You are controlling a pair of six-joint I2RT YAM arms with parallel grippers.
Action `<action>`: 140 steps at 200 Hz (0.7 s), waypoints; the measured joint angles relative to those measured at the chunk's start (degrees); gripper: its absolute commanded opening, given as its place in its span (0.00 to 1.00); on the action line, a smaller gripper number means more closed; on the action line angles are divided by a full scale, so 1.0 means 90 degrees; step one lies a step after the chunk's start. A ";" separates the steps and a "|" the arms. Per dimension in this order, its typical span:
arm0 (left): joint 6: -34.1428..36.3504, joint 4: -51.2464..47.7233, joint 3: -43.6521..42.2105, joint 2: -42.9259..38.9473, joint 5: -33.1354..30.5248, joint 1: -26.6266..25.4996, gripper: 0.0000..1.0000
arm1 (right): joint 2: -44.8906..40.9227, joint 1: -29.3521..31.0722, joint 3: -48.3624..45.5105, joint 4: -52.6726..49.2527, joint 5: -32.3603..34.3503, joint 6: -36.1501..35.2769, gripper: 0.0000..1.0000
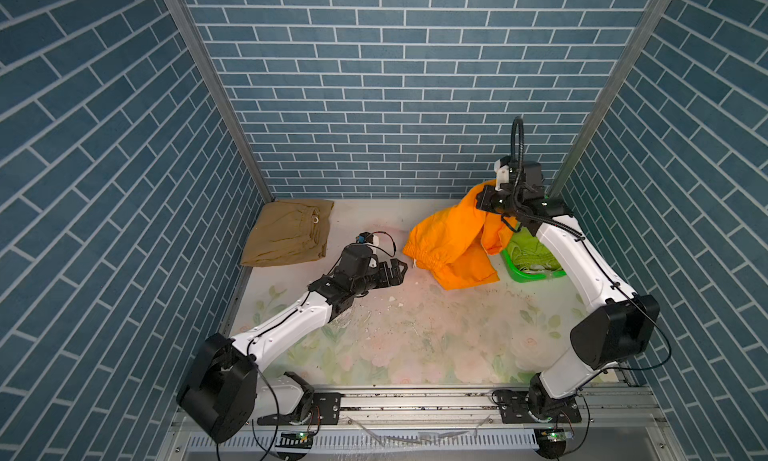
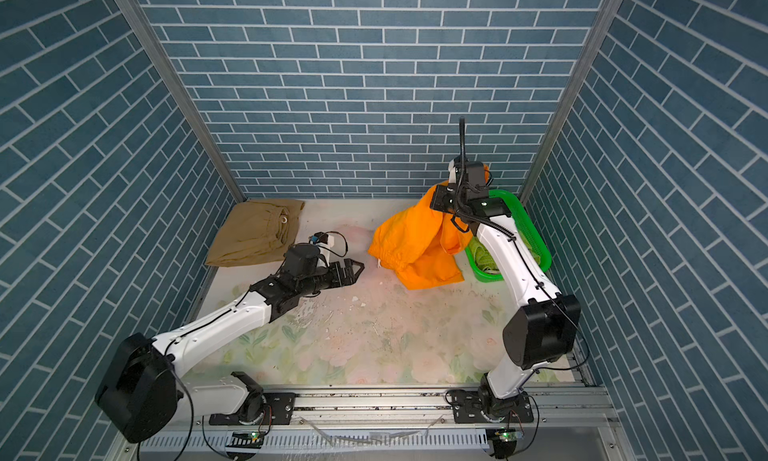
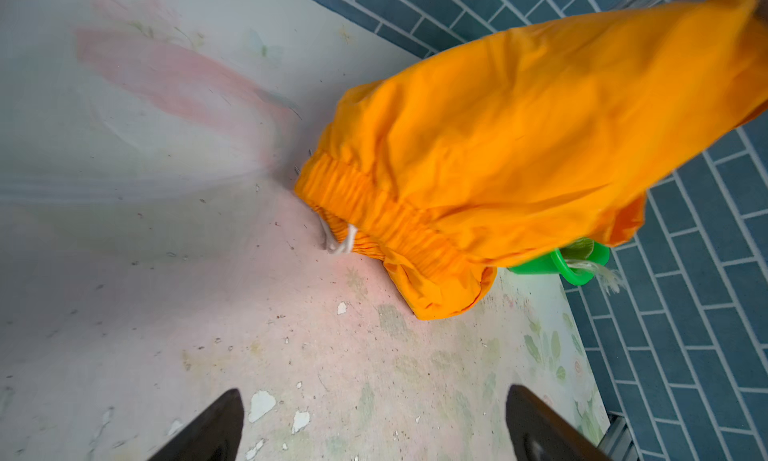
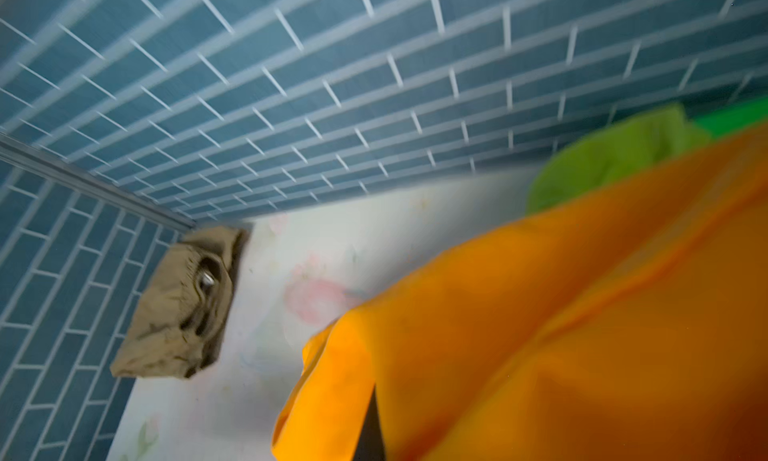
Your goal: Fold and stack the shorts
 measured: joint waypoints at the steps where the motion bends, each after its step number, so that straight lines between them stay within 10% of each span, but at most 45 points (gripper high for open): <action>1: -0.0002 0.0015 0.0000 0.0024 0.0002 -0.0017 1.00 | 0.0007 0.0002 -0.0029 0.0000 -0.0005 0.0005 0.00; 70: 0.0551 0.0442 0.1192 0.2365 -0.0364 -0.1345 1.00 | 0.0197 -0.0109 -0.0624 0.0211 -0.0503 0.0253 0.00; 140: 0.0976 0.0381 0.2516 0.2776 -0.0945 -0.1455 1.00 | 0.0036 -0.0665 0.0461 0.0046 -0.0792 0.0381 0.00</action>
